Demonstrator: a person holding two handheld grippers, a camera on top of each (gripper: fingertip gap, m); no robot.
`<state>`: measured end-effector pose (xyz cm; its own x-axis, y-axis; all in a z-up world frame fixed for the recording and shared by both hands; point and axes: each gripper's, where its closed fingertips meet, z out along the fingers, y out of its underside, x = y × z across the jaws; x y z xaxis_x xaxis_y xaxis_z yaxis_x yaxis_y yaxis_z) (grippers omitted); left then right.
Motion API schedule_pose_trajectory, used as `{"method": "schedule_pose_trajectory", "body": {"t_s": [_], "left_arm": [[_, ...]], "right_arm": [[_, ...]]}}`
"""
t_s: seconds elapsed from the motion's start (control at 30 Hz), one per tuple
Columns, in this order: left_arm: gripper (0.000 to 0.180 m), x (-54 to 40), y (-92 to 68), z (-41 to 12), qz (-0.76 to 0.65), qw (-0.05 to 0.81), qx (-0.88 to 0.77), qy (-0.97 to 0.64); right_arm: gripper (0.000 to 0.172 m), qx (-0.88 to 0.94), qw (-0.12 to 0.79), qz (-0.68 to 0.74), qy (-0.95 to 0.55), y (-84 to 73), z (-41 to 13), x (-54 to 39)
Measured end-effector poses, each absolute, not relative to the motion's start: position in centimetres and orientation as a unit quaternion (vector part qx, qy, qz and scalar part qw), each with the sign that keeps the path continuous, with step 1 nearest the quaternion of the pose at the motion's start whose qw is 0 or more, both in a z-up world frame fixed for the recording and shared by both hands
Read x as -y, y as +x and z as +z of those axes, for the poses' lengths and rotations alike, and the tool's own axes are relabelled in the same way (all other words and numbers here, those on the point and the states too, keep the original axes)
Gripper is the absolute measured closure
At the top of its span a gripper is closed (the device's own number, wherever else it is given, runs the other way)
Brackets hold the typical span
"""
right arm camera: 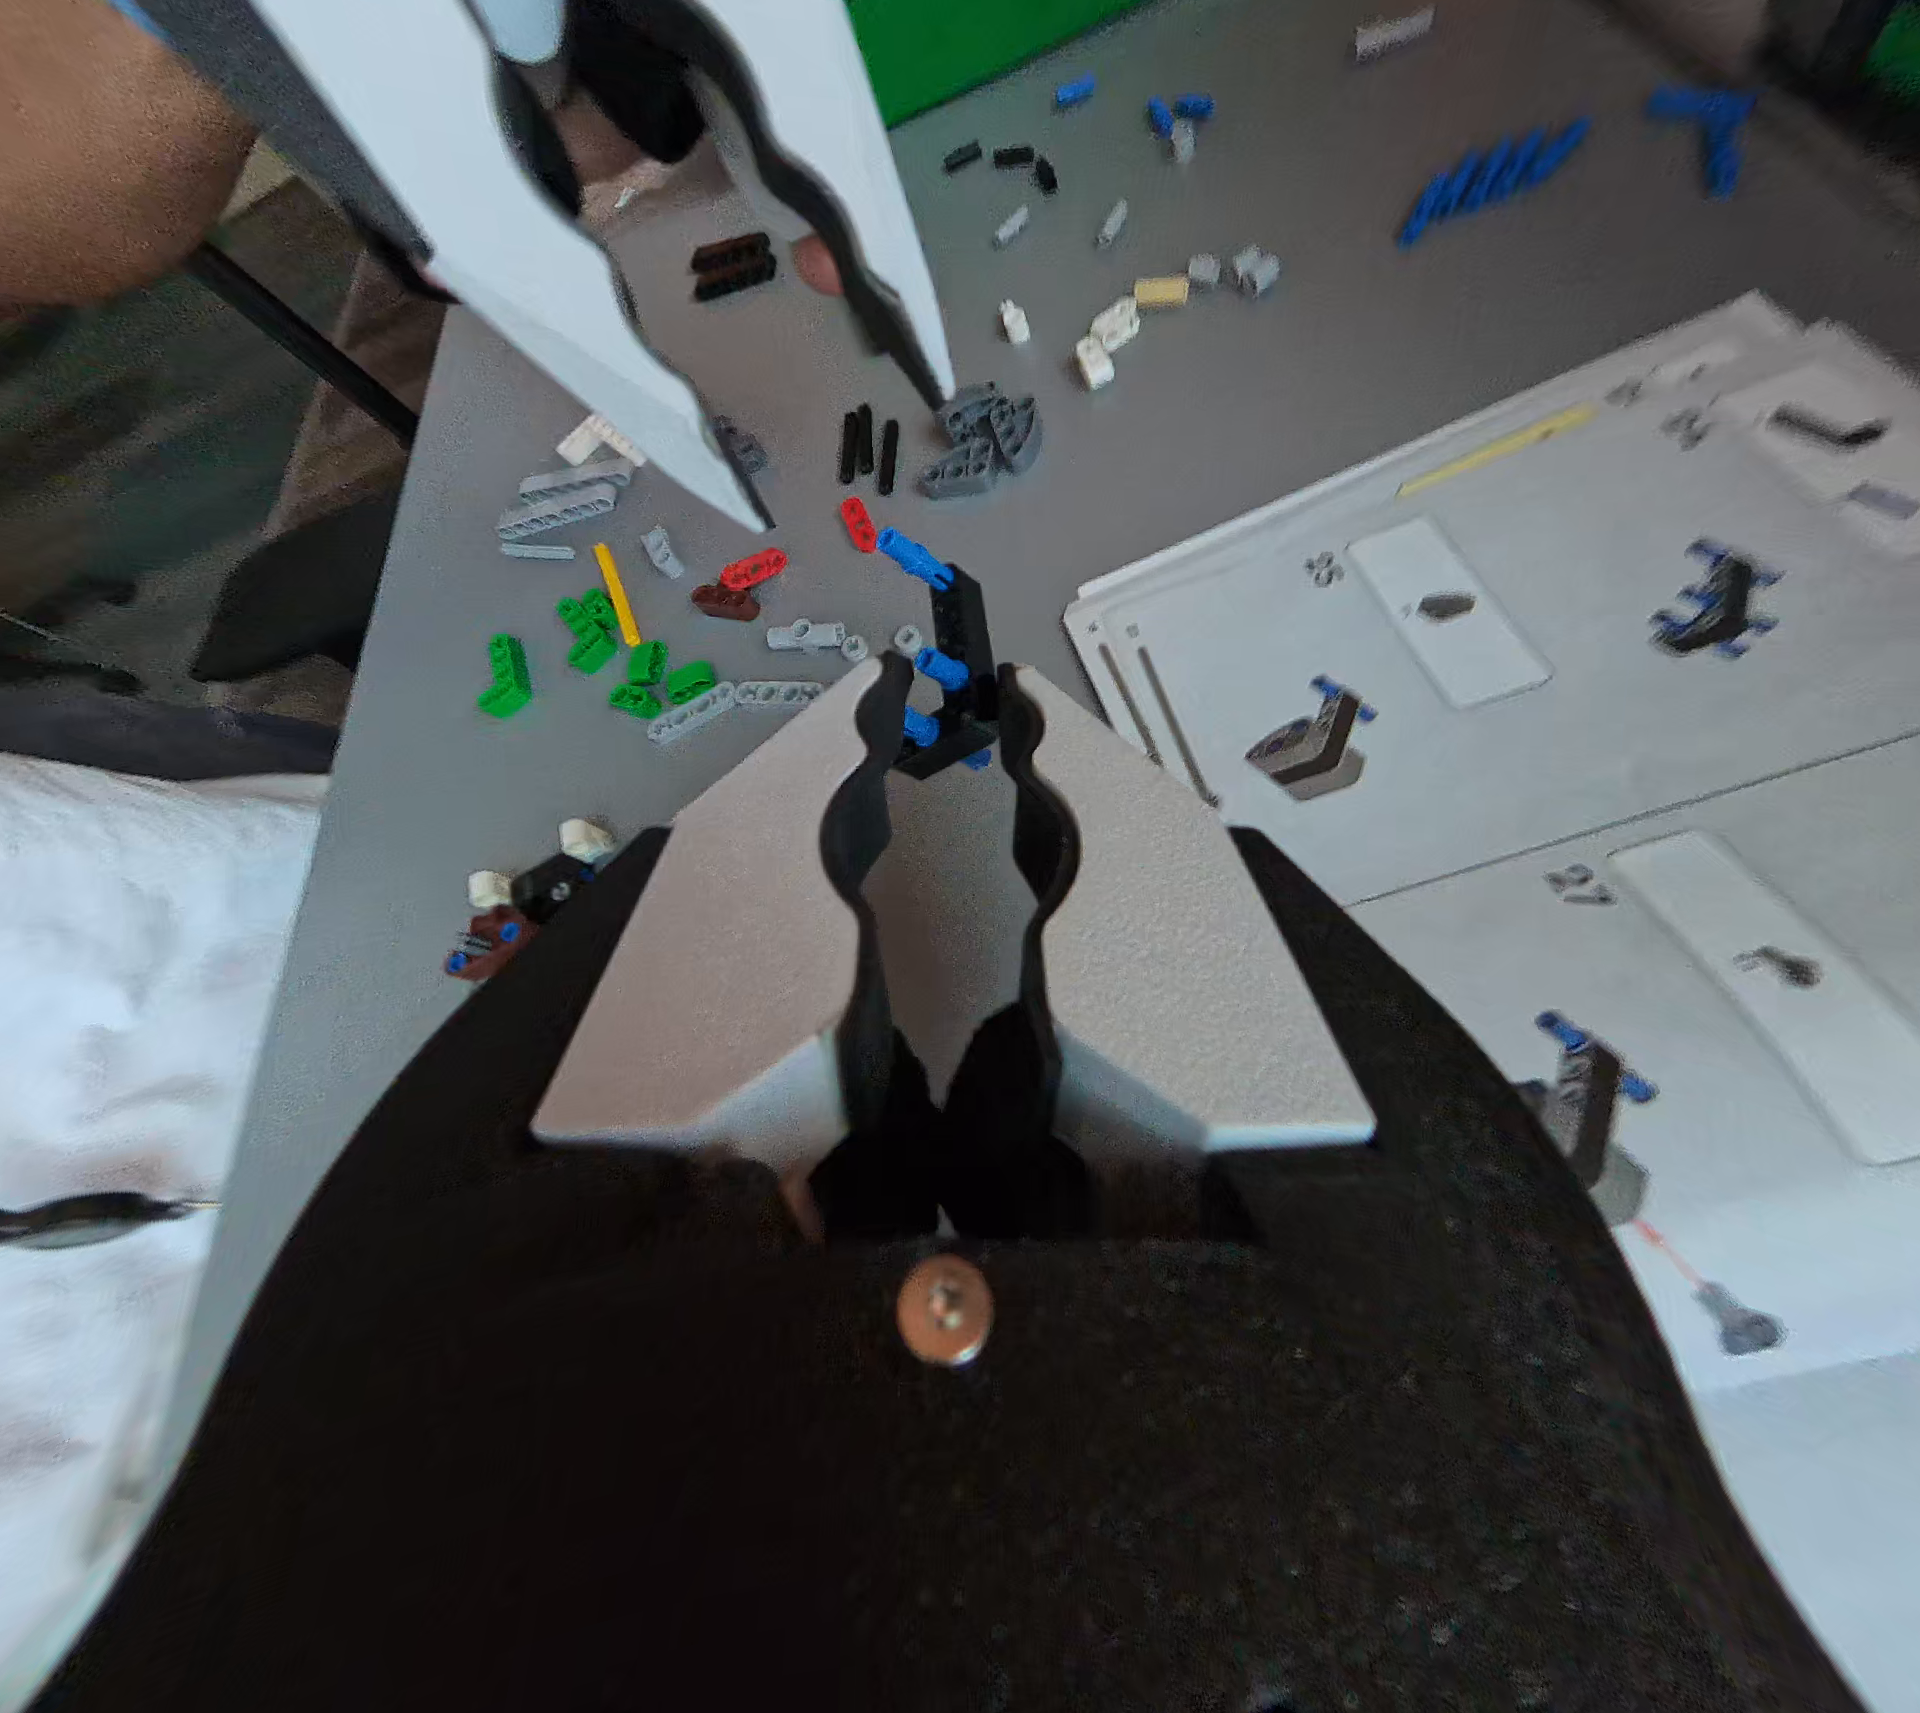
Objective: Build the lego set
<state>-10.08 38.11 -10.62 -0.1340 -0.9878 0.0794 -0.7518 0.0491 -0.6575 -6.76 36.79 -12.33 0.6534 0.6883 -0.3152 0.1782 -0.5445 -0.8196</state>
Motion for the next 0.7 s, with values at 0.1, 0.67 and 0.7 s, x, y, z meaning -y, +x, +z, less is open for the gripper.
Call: {"method": "schedule_pose_trajectory", "body": {"t_s": [0.1,0.67,0.7], "left_arm": [[0.14,-37.9,-10.0,-9.7,-0.381,0.254,-0.669,-0.586],[0.15,-34.6,-8.8,-8.4,-0.533,0.297,-0.623,-0.489],[0.151,-34.6,-8.9,-8.4,-0.533,0.303,-0.625,-0.483]], "right_arm": [[0.155,0.366,0.49,0.251,-0.751,-6.8,-9.7,-36.1],[0.156,0.521,0.584,-0.094,-0.616,-7.8,-8.0,-34.7],[0.156,0.522,0.582,-0.098,-0.616,-7.8,-8.1,-34.7]]}}
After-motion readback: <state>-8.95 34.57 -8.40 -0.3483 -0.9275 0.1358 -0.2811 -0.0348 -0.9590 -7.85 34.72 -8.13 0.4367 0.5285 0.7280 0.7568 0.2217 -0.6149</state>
